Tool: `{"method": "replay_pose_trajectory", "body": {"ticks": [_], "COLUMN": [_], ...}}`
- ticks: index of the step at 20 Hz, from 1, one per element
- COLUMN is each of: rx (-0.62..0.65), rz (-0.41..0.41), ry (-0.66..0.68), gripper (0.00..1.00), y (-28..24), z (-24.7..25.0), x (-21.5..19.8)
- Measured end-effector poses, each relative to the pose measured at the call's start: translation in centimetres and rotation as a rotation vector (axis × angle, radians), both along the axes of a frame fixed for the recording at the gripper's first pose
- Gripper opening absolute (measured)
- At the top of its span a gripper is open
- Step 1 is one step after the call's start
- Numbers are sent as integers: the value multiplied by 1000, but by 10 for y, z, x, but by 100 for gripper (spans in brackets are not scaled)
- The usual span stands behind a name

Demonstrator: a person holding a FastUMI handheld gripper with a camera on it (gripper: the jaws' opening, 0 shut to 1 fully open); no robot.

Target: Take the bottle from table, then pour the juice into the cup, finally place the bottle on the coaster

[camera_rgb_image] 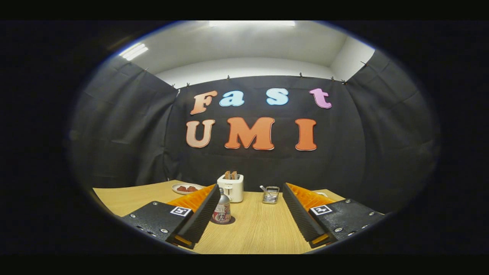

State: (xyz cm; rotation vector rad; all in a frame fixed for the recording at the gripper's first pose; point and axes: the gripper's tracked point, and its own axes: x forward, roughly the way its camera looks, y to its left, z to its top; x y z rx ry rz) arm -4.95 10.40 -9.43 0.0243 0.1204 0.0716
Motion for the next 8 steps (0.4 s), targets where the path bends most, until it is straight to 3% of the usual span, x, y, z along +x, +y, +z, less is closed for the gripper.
{"method": "replay_pose_trajectory", "body": {"ticks": [8], "rx": [5], "rz": [-7], "ry": [7], "gripper": [97], "y": [0], "z": [-4], "x": [4]}}
